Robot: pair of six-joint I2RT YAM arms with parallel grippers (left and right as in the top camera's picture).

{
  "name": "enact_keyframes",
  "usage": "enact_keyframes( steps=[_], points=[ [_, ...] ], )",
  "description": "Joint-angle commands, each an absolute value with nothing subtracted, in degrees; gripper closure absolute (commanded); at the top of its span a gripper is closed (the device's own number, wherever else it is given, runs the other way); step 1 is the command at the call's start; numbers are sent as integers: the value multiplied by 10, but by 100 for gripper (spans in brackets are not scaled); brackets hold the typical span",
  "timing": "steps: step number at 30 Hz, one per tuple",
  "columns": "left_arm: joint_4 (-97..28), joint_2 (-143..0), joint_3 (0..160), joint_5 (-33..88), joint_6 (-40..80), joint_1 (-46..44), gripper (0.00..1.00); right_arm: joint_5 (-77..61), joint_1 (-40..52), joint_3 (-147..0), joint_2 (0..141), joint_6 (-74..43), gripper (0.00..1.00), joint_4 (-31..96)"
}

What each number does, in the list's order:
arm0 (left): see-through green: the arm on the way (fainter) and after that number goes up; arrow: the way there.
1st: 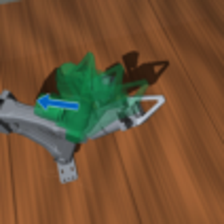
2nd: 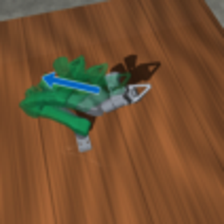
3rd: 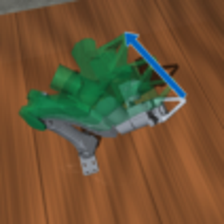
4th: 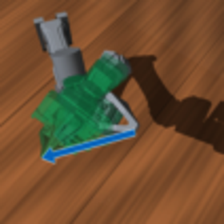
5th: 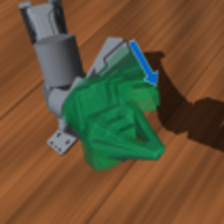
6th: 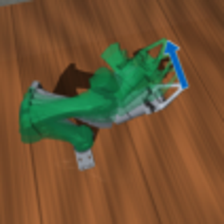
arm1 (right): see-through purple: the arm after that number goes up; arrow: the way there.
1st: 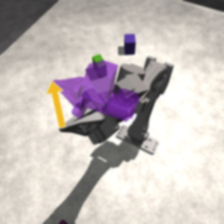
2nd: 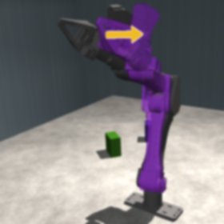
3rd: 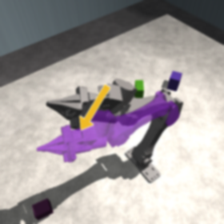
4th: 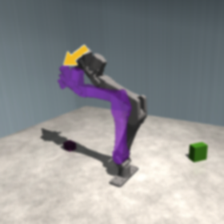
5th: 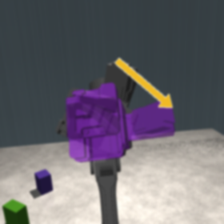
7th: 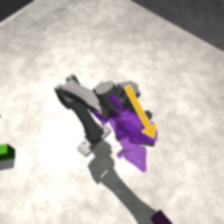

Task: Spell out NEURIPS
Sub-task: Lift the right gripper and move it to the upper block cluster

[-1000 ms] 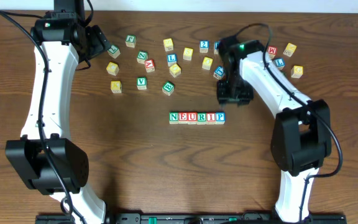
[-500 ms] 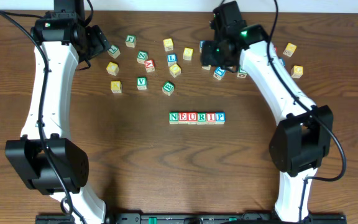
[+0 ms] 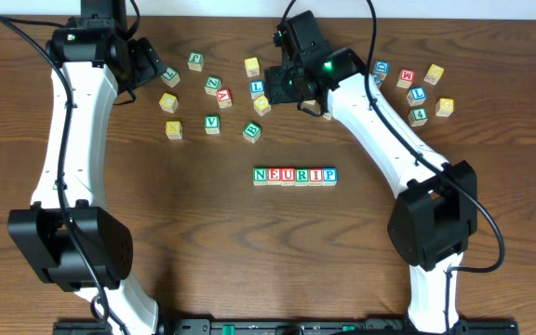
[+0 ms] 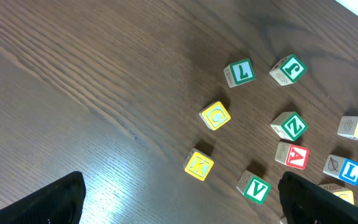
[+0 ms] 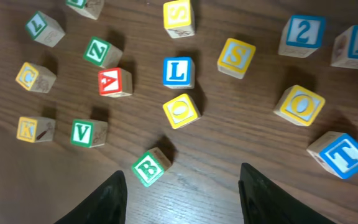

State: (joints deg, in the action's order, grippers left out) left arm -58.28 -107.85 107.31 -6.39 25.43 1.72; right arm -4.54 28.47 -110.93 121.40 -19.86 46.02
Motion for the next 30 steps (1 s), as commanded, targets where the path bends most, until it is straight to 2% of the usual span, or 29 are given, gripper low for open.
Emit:
enact_keyframes(
  steps=[1, 30],
  points=[
    [-584, -1084, 1071, -71, 251, 18, 2, -34, 285, -1116, 1220, -188, 46, 461],
    [-584, -1084, 1071, -71, 251, 18, 3, -34, 284, -1119, 1219, -193, 46, 504]
  ],
)
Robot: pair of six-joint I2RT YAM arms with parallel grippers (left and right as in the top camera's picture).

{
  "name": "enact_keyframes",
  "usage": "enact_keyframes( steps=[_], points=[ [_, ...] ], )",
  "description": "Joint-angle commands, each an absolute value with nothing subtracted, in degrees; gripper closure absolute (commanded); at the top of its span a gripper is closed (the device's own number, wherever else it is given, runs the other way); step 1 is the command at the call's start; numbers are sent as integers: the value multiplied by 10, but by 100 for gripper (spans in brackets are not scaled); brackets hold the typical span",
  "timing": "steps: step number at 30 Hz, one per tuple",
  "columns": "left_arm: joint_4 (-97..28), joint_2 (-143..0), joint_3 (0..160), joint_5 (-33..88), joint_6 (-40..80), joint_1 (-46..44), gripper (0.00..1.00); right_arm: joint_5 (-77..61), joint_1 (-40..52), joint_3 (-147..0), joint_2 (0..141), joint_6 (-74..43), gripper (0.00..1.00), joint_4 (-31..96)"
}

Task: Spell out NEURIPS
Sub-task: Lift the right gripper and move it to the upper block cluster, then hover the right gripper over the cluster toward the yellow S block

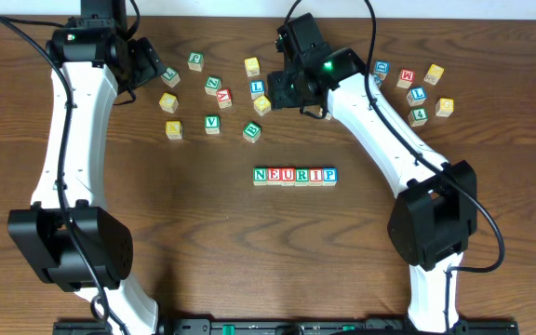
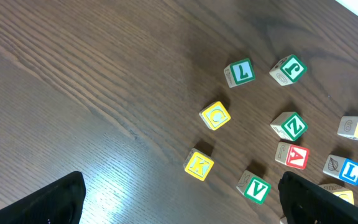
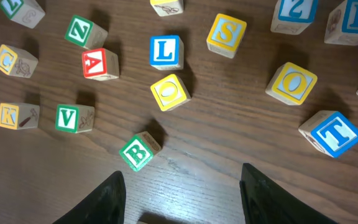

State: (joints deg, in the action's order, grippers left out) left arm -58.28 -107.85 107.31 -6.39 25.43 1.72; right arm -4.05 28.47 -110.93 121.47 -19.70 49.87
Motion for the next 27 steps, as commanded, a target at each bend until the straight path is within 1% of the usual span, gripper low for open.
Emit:
enact_keyframes(
  steps=[1, 10, 19, 27],
  points=[
    [-584, -1084, 1071, -71, 251, 18, 2, -34, 283, -1122, 1219, -193, 46, 509],
    [-584, -1084, 1071, -71, 251, 18, 2, -33, 241, -1180, 1219, -193, 45, 596],
    [-584, -1084, 1071, -71, 251, 18, 2, -17, 165, -1184, 1219, -218, 42, 640],
    [-584, -1084, 1071, -71, 251, 18, 2, -16, 111, -1184, 1219, -218, 31, 655]
  ],
)
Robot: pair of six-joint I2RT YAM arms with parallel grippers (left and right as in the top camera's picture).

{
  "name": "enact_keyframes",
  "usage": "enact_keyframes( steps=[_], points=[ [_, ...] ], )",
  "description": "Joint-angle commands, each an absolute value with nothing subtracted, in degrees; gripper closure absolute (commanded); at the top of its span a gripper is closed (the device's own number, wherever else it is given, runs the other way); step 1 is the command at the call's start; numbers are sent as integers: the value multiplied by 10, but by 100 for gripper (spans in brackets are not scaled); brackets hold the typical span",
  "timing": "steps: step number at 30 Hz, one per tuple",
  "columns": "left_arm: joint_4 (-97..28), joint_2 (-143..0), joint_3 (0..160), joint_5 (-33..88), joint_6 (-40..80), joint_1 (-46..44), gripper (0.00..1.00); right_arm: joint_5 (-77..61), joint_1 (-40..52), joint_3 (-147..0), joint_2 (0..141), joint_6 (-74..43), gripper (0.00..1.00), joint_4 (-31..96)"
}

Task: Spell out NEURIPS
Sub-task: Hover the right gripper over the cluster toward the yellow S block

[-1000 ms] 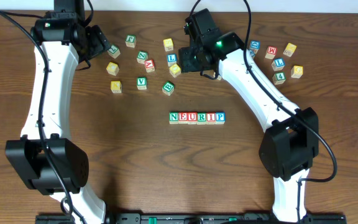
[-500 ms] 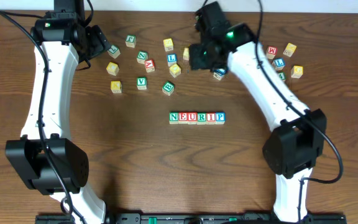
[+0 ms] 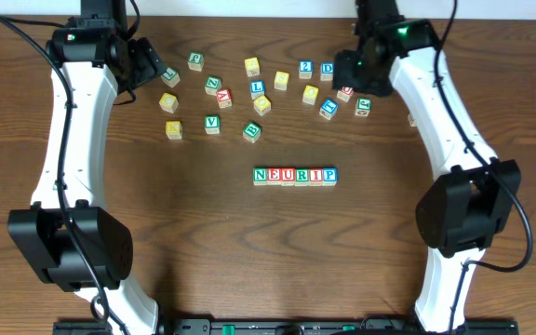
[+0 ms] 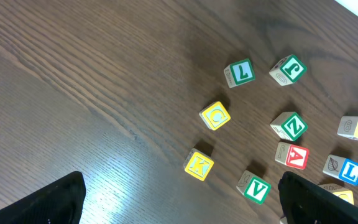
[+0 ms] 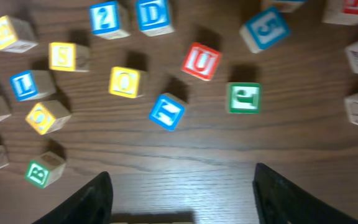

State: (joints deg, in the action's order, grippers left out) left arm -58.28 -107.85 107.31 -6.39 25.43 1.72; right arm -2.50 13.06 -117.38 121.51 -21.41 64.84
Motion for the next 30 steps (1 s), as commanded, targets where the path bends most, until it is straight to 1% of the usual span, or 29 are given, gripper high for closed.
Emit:
enact_keyframes(
  steps=[1, 5, 9, 21, 30],
  points=[
    [-585, -1084, 1071, -71, 251, 18, 2, -16, 102, -1184, 1219, -218, 30, 659],
    [-584, -1084, 1071, -71, 251, 18, 3, -16, 76, -1184, 1219, -218, 26, 669],
    [-584, -1084, 1071, -71, 251, 18, 2, -16, 63, -1184, 1219, -218, 26, 671],
    [-585, -1084, 1071, -71, 251, 18, 2, 8, 69, -1183, 1219, -215, 26, 673],
    [-584, -1084, 1071, -71, 251, 18, 2, 12, 73, -1183, 1219, -185, 26, 682]
  ],
)
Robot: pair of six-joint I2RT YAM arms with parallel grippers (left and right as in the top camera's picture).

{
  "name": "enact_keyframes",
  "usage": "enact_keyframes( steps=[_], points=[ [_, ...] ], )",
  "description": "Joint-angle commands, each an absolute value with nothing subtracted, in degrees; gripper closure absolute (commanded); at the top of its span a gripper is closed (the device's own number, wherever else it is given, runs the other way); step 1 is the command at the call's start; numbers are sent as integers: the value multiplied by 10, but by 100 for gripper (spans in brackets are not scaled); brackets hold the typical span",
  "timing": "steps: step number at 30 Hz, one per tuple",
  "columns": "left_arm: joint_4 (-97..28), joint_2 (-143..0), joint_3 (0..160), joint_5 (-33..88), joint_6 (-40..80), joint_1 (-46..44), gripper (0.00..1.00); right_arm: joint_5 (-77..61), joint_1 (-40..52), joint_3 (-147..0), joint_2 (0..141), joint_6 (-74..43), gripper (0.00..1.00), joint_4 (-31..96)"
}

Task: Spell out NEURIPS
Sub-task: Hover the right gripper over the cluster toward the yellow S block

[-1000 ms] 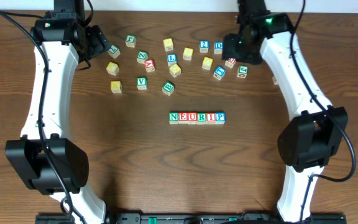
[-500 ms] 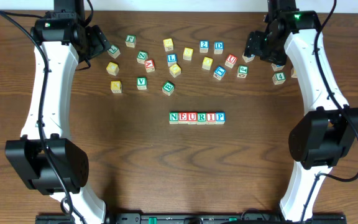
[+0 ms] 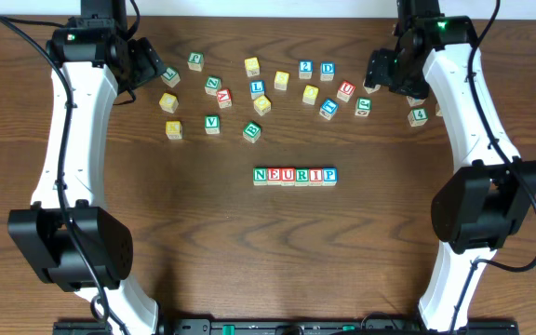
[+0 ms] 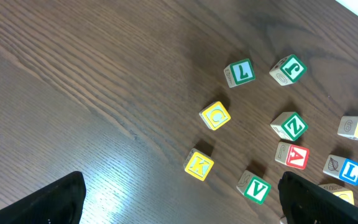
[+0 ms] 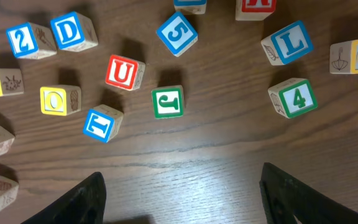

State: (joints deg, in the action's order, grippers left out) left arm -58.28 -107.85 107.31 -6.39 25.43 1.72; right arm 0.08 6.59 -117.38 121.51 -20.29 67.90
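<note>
A row of blocks reading NEURIP (image 3: 295, 176) lies at the table's middle. A yellow S block (image 3: 281, 81) sits in the back scatter and shows at the left edge of the right wrist view as the S block. My right gripper (image 3: 386, 70) hangs open and empty over the back right blocks. In the right wrist view the gripper (image 5: 182, 205) is above bare wood, just nearer than a red U (image 5: 123, 72) and a green J (image 5: 168, 102). My left gripper (image 3: 142, 63) hangs open and empty at the back left; its wrist view shows the gripper (image 4: 179, 202) above bare wood.
Loose letter blocks spread along the back of the table (image 3: 203, 242). A yellow O (image 5: 59, 100), blue T (image 5: 102, 124), blue 5 (image 5: 176, 33), blue L (image 5: 288, 43) and green 4 (image 5: 294, 98) lie under the right wrist. A yellow K (image 4: 199, 165) and green V (image 4: 255, 188) lie by the left.
My right gripper has moved to the right along the back, from over the 2, D and U blocks to over the U, J and 4 blocks. The left arm has not moved.
My right gripper was open above the L, O and S blocks at the back middle, and stayed there a second later. Then it stood over the D and U blocks, and now farther right. The row read NEURIP throughout, and the left arm kept still.
</note>
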Motion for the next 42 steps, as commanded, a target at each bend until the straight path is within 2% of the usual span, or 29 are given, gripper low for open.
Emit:
enact_keyframes(
  steps=[1, 17, 27, 31, 36, 39, 42],
  points=[
    [-584, -1084, 1071, -71, 251, 18, 2, 12, 74, -1183, 1219, -185, 26, 684],
    [-576, -1084, 1071, -71, 251, 18, 2, 8, 97, -1183, 1219, -182, 23, 677],
    [-576, -1084, 1071, -71, 251, 18, 2, -64, 153, -1189, 1222, -170, 19, 592],
    [-576, -1084, 1071, -71, 251, 18, 2, -61, 175, -1243, 1242, -166, 20, 599],
    [-576, -1084, 1071, -71, 251, 18, 2, -33, 202, -1381, 1331, -162, 19, 633],
    [-576, -1084, 1071, -71, 251, 18, 2, -30, 217, -1454, 1398, -175, 23, 623],
    [-576, -1084, 1071, -71, 251, 18, 2, -6, 229, -1460, 1432, -200, 27, 603]
  ],
)
